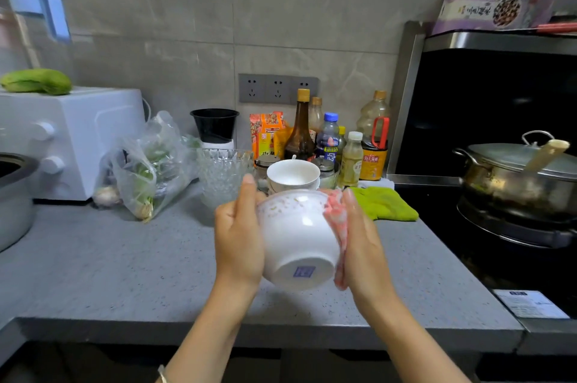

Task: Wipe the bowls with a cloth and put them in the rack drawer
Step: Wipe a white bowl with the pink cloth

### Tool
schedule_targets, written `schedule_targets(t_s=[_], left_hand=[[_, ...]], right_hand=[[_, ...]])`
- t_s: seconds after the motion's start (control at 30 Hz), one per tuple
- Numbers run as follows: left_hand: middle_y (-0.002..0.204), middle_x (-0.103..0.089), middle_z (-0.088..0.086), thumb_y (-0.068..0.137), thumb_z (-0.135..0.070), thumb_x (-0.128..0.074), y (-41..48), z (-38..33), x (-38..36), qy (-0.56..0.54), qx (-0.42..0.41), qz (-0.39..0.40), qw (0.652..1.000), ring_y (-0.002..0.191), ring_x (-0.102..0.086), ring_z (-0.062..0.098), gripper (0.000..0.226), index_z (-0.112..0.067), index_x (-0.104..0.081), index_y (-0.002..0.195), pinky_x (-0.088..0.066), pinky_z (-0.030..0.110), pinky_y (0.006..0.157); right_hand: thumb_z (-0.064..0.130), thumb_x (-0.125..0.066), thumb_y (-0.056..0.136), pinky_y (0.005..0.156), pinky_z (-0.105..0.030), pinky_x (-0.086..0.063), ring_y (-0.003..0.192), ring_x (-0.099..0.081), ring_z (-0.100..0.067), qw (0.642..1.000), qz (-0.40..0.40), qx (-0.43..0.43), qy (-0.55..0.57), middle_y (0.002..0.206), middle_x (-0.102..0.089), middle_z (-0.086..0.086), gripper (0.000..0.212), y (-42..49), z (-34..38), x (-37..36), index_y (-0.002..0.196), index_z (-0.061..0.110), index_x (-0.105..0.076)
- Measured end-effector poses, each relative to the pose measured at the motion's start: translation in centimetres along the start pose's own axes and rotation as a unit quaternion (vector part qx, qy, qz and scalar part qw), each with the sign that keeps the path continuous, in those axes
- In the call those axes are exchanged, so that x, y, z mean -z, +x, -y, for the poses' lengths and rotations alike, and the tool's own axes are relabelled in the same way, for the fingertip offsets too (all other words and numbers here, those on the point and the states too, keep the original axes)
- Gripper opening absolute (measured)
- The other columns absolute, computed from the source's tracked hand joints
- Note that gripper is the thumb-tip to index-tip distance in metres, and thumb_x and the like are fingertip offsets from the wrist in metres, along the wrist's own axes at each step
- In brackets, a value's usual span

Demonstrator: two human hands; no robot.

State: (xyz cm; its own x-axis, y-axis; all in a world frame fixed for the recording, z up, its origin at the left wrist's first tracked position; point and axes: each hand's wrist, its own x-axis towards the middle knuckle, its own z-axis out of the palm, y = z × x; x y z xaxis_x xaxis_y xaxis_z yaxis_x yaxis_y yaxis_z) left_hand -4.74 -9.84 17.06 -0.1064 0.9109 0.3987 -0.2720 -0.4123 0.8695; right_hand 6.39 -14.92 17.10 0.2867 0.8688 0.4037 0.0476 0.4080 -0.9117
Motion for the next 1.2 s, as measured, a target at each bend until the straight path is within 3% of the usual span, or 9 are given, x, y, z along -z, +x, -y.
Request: schedule_targets(t_s=[0.13,0.27,0.43,0.53,0.67,0.8,0.87,0.97,1.2], left_hand=[[0.039,-0.046,-0.004,0.101,-0.034,-0.039,0.0,0.2,-0.7,-0.009,-0.008,-0.027,1.0,0.037,-0.046,0.009,0.06,-0.018,-0.048,0.044,-0.034,0.017,0.038],[0.036,-0.037,-0.007,0.095,-0.048,-0.044,-0.5,0.1,-0.9,0.046,-0.084,-0.017,0.995,0.037,-0.034,0.011,0.064,-0.019,-0.04,0.038,-0.03,0.028,0.042],[0.036,-0.036,-0.004,0.099,-0.035,-0.042,-0.4,0.4,-0.3,0.013,-0.053,-0.034,0.998,0.035,-0.038,0.005,0.064,-0.021,-0.033,0.037,-0.027,0.018,0.037],[0.034,-0.037,-0.005,0.097,-0.039,-0.04,-0.5,0.3,-0.1,0.029,-0.079,-0.021,0.996,0.033,-0.037,0.004,0.065,-0.021,-0.035,0.035,-0.028,0.017,0.036],[0.035,-0.041,-0.006,0.092,-0.049,-0.048,-0.8,0.6,0.0,0.061,-0.115,0.008,0.992,0.037,-0.037,0.008,0.065,-0.018,-0.045,0.036,-0.031,0.023,0.041],[0.043,-0.046,0.006,0.084,-0.049,-0.061,-0.8,0.1,0.6,-0.014,-0.032,-0.007,0.999,0.041,-0.049,0.019,0.062,-0.008,-0.043,0.04,-0.034,0.022,0.041],[0.041,-0.047,0.003,0.079,-0.048,-0.057,-0.8,-0.2,1.0,-0.073,0.011,-0.011,0.997,0.038,-0.052,0.016,0.054,-0.017,-0.044,0.037,-0.036,0.019,0.038],[0.053,-0.046,0.016,0.074,-0.051,-0.052,-0.6,0.1,1.4,-0.07,0.04,0.03,0.996,0.048,-0.05,0.026,0.056,0.001,-0.049,0.055,-0.036,0.024,0.044],[0.05,-0.057,0.007,0.094,-0.052,-0.046,0.4,-0.6,1.6,0.107,-0.032,0.179,0.978,0.05,-0.054,0.01,0.066,0.003,-0.062,0.061,-0.041,0.022,0.051]], right_hand=[[0.057,-0.024,0.098,0.105,-0.026,-0.04,0.126,-0.044,0.008,0.982,0.009,0.153,-0.107,0.136,-0.05,0.024,0.042,-0.6,-1.0,-0.9,0.13,0.045,-0.047],[0.042,-0.023,0.102,0.116,-0.033,-0.025,0.143,-0.028,-0.009,0.878,-0.003,0.333,-0.343,0.151,-0.037,0.009,0.046,-0.1,-2.0,-1.3,0.142,0.026,-0.041],[0.053,-0.031,0.094,0.112,-0.034,-0.035,0.132,-0.042,0.0,0.997,0.038,0.07,0.005,0.136,-0.05,0.027,0.042,0.7,-3.0,-0.5,0.132,0.047,-0.048],[0.056,-0.028,0.094,0.114,-0.036,-0.032,0.135,-0.037,-0.001,0.986,0.024,0.145,-0.083,0.141,-0.045,0.024,0.045,-0.1,-2.9,-1.2,0.136,0.046,-0.043],[0.043,-0.035,0.099,0.107,-0.031,-0.034,0.133,-0.042,-0.011,0.896,0.0,0.307,-0.32,0.139,-0.049,0.009,0.043,0.1,-3.1,-1.3,0.135,0.028,-0.051],[0.041,-0.04,0.099,0.073,-0.029,-0.049,0.097,-0.065,-0.003,0.996,0.038,0.067,-0.038,0.109,-0.065,-0.01,0.034,-0.1,-0.6,-0.8,0.109,0.02,-0.064],[0.036,-0.042,0.1,0.064,-0.036,-0.052,0.073,-0.068,-0.013,0.997,0.047,-0.047,0.035,0.091,-0.072,-0.009,0.031,-0.3,-0.2,0.1,0.095,0.013,-0.063],[0.067,-0.047,0.079,0.035,-0.038,-0.034,0.035,-0.042,-0.042,0.998,0.07,-0.011,-0.002,0.055,-0.05,-0.027,0.084,-0.1,-0.6,0.7,0.082,-0.017,-0.05],[0.049,-0.055,0.092,0.035,-0.014,-0.033,0.035,-0.043,-0.006,0.991,0.114,0.074,0.004,0.046,-0.047,-0.007,0.064,1.5,-1.0,1.7,0.056,-0.002,-0.046]])
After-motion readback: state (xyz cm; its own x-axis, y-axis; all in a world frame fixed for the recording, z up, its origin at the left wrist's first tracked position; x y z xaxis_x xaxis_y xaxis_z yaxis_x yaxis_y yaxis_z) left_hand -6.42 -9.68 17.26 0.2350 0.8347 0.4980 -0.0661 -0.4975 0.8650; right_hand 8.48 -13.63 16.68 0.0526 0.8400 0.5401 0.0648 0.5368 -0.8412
